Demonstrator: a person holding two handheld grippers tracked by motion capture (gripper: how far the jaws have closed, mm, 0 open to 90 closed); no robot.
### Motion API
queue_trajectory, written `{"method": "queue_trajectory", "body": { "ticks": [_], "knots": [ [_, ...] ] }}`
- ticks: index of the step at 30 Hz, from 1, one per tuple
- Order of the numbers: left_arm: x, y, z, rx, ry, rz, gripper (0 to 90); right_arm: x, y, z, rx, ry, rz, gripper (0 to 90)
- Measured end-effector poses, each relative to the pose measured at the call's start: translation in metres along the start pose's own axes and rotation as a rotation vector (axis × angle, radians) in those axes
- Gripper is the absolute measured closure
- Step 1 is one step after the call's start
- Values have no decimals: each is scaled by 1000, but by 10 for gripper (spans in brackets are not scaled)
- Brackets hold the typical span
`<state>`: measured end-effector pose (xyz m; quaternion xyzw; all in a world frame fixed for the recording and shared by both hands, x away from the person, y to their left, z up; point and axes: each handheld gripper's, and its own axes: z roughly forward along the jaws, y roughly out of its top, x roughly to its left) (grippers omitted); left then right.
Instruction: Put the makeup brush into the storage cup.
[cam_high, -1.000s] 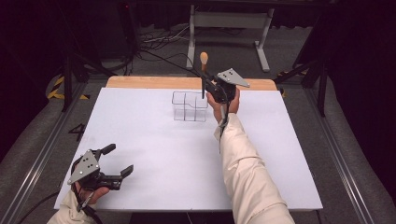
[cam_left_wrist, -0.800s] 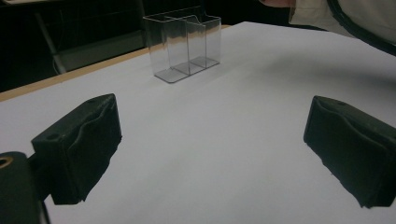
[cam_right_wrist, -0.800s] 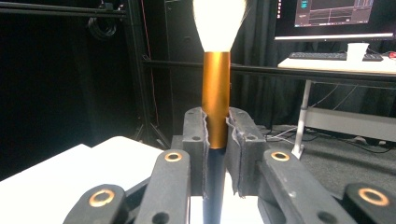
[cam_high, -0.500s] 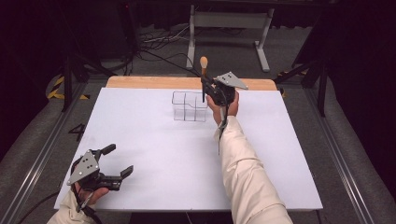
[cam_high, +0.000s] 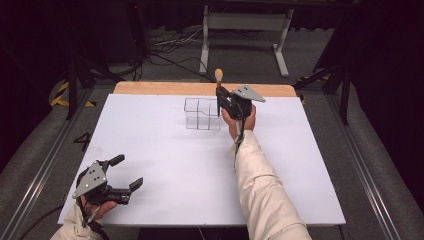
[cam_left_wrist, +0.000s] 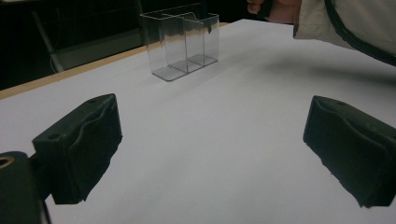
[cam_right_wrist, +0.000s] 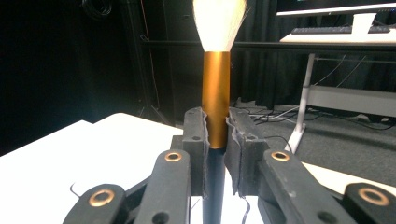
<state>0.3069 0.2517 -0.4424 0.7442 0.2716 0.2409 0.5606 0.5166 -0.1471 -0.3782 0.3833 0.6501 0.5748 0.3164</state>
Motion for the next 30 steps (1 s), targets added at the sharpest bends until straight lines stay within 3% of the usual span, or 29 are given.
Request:
{"method": "queue_trajectory", "body": {
  "ticks": [11, 30],
  "knots": [
    [0, 0, 0, 10, -1, 4, 55, -1, -9, -4, 12, 8, 27, 789],
    [0, 0, 1, 13, -3, 1, 58, 0, -6, -5, 23, 2, 6, 788]
  ]
}}
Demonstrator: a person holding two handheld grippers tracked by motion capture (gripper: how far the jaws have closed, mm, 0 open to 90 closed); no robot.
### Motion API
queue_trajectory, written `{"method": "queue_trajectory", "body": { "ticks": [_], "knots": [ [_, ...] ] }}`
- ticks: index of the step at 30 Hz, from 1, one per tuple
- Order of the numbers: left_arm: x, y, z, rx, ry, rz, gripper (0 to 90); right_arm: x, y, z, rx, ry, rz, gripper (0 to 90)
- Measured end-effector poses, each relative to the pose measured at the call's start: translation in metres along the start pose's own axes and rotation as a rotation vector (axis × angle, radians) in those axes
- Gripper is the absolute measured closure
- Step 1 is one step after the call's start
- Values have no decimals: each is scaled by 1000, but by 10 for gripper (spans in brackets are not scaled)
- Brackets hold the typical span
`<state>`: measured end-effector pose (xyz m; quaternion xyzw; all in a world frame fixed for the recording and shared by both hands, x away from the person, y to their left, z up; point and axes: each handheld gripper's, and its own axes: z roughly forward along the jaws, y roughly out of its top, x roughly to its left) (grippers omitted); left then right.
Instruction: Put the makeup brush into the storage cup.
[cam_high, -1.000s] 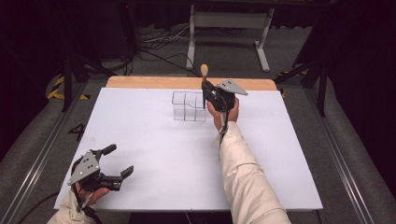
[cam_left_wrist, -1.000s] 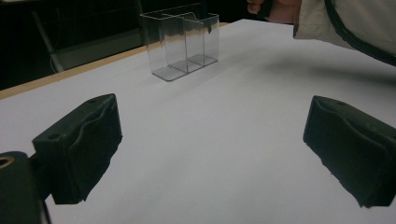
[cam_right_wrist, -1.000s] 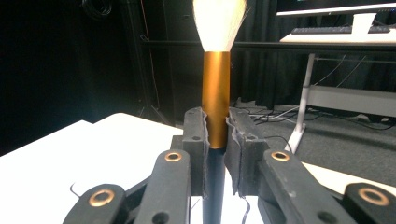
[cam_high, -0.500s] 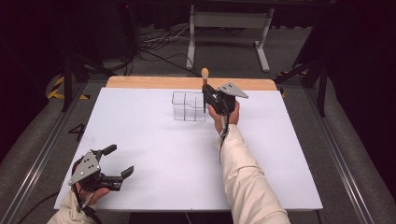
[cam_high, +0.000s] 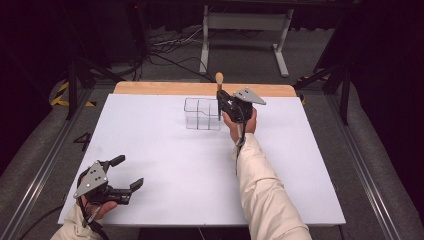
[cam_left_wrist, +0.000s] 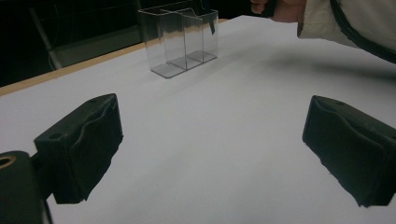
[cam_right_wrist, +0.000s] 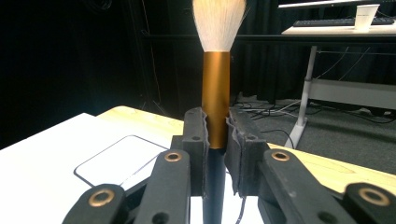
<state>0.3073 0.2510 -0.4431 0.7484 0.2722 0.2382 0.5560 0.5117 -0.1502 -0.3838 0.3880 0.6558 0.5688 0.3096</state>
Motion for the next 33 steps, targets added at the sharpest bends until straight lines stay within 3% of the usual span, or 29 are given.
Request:
{"method": "queue_trajectory", "body": {
  "ticks": [7, 10, 19, 33],
  "knots": [
    [0, 0, 0, 1, -2, 0, 58, 2, 1, -1, 1, 9, -3, 781],
    [0, 0, 0, 3, -3, 1, 58, 2, 2, -3, -17, 4, 4, 682],
    [0, 0, 1, 7, -3, 1, 57, 3, 8, -9, -24, -7, -22, 519],
    [-1, 0, 2, 14, -4, 5, 57, 7, 20, -19, -16, -20, -100, 364]
  ]
}}
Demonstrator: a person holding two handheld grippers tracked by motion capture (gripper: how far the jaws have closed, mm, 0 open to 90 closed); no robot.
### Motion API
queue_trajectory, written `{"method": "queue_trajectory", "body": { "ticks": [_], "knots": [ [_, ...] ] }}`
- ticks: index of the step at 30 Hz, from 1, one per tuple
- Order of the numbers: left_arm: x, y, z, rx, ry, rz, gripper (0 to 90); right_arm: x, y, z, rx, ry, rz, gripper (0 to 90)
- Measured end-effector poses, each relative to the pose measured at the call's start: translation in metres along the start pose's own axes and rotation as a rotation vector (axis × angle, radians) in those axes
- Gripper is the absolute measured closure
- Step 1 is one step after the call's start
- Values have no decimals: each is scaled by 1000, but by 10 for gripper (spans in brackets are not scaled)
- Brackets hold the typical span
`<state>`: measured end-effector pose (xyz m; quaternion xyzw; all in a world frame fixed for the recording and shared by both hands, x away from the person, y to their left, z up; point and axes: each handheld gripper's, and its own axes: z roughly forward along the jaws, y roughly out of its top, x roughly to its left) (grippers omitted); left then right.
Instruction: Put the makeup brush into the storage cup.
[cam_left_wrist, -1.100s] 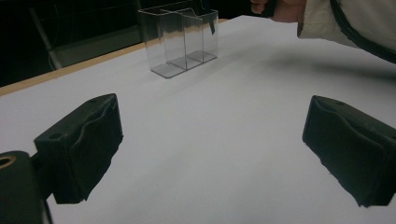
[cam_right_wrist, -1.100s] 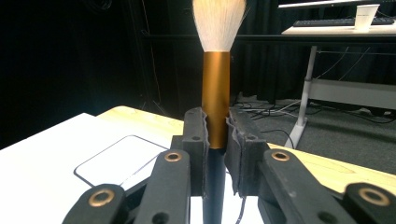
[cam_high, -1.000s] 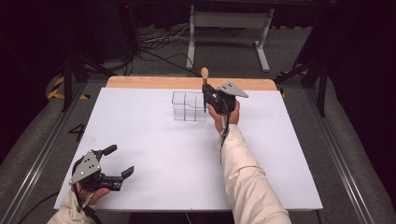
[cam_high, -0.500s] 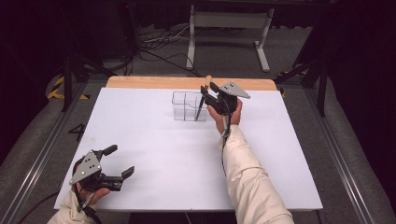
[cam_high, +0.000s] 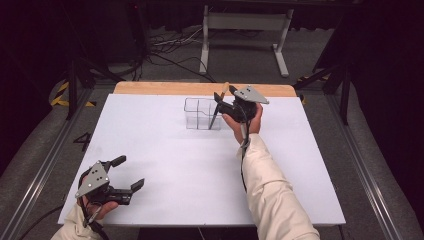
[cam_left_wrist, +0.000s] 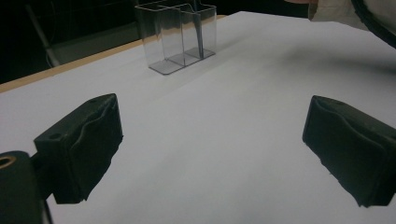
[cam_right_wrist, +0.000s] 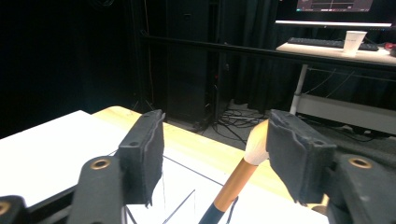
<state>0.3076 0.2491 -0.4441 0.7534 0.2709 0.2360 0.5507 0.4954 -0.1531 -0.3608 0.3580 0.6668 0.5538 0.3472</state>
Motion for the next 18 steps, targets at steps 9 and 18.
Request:
{"method": "queue_trajectory", "body": {
  "ticks": [9, 18],
  "knots": [
    [-1, 0, 0, 9, -4, 7, 57, 3, 5, -9, 1, -25, -46, 243],
    [0, 0, 0, 8, 3, 9, 56, 4, 7, -16, 16, -74, -84, 134]
  ]
}}
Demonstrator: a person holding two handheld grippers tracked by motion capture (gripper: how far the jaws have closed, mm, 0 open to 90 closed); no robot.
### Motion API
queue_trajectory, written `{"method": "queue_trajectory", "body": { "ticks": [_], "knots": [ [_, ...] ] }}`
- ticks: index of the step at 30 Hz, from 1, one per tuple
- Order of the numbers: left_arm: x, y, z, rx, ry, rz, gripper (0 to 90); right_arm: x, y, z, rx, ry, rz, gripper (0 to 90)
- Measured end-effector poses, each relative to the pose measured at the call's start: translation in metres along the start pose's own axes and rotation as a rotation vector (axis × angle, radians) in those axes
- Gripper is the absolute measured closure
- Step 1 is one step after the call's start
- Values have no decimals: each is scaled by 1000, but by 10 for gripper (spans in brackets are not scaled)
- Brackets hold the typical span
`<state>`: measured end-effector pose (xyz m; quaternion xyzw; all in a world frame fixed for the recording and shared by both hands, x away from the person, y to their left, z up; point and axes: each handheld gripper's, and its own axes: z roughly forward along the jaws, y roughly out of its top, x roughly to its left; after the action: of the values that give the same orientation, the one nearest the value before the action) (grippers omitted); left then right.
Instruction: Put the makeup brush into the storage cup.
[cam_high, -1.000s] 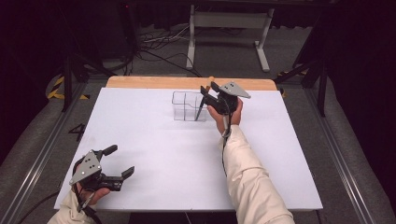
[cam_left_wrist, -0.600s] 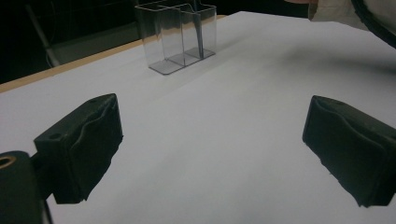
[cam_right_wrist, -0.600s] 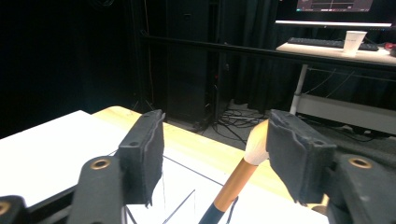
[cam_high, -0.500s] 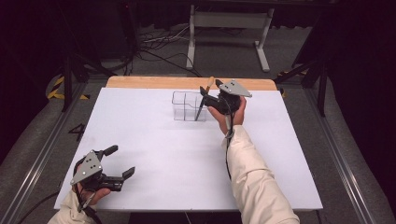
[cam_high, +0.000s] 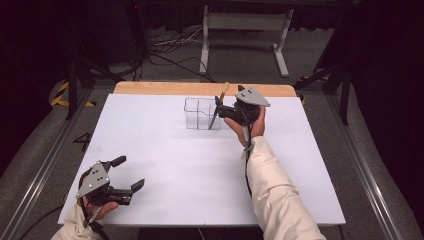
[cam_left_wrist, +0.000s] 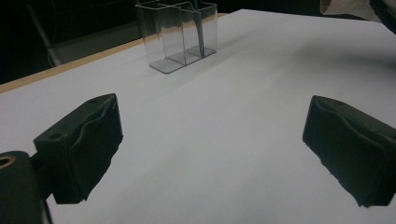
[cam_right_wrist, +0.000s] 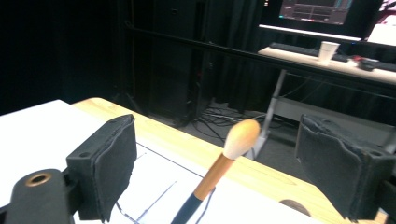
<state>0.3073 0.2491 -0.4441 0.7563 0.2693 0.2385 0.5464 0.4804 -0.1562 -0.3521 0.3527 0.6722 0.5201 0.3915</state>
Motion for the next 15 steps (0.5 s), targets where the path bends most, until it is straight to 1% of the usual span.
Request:
{"method": "queue_trajectory", "body": {
  "ticks": [1, 4, 12, 15],
  "knots": [
    [0, 0, 0, 3, 1, 0, 57, 0, 0, -1, -1, -5, -7, 133],
    [-1, 0, 0, 4, -1, 1, 57, 0, 1, -5, -3, -4, -7, 123],
    [-2, 0, 1, 2, 2, 3, 56, 1, 0, -12, -3, 9, -11, 120],
    [-2, 0, 1, 0, 5, 6, 56, 1, 0, -16, -3, 1, -18, 120]
  ]
}}
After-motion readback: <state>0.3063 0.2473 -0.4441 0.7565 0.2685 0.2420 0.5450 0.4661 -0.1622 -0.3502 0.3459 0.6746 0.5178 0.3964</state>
